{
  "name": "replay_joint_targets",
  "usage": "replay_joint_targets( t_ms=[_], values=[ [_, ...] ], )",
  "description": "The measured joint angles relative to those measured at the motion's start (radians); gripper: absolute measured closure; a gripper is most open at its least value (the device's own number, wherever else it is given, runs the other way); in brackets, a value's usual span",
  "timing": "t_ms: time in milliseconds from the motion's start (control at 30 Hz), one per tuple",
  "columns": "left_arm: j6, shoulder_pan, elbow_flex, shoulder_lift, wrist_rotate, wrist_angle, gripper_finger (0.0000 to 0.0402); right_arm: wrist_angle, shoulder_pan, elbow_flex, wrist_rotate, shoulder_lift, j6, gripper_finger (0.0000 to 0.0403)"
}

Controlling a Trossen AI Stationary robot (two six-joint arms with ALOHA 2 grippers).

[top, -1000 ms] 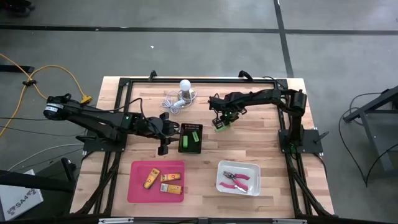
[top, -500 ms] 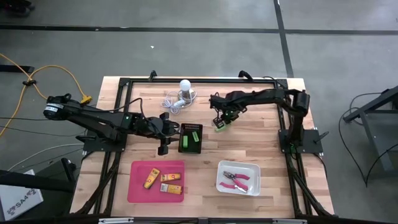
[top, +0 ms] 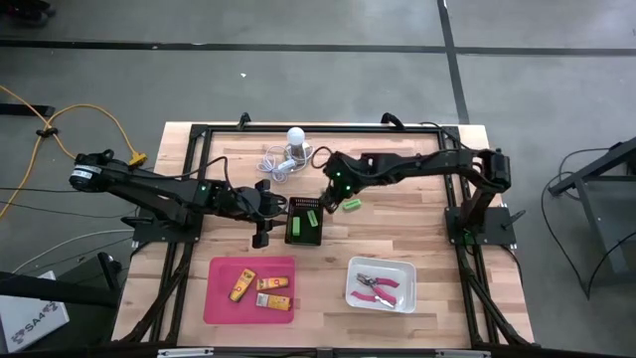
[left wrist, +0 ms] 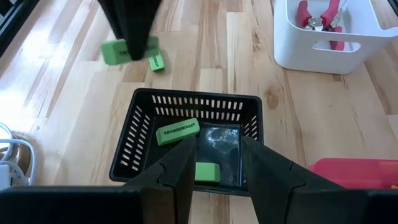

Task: Pick & Place School Supplies
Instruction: Put the green eraser into the black bin

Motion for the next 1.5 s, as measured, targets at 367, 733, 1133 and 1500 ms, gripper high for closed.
replay_joint_targets(
  t_ms=[367, 733, 1133, 1500],
  values=[
    [0.000, 0.000, 0.000, 0.000, 0.000, 0.000, 0.0277, 0.198, 0.070, 0.000, -0.006, 0.013, -0.032, 0.0370],
    [0.000, 0.000, 0.000, 0.000, 0.000, 0.002, 0.0277, 0.259, 0.082, -0.001, -0.036, 0.103, -0.022, 0.0370],
    [0.000, 0.000, 0.000, 0.000, 0.000, 0.009, 0.0277, 0.320, 0.115, -0.003, -0.067, 0.155, -0.031, 0.0370],
    [0.000, 0.000, 0.000, 0.000, 0.000, 0.020, 0.0277, 0.367, 0.126, -0.001, -0.076, 0.197, -0.035, 0.0367]
  ],
)
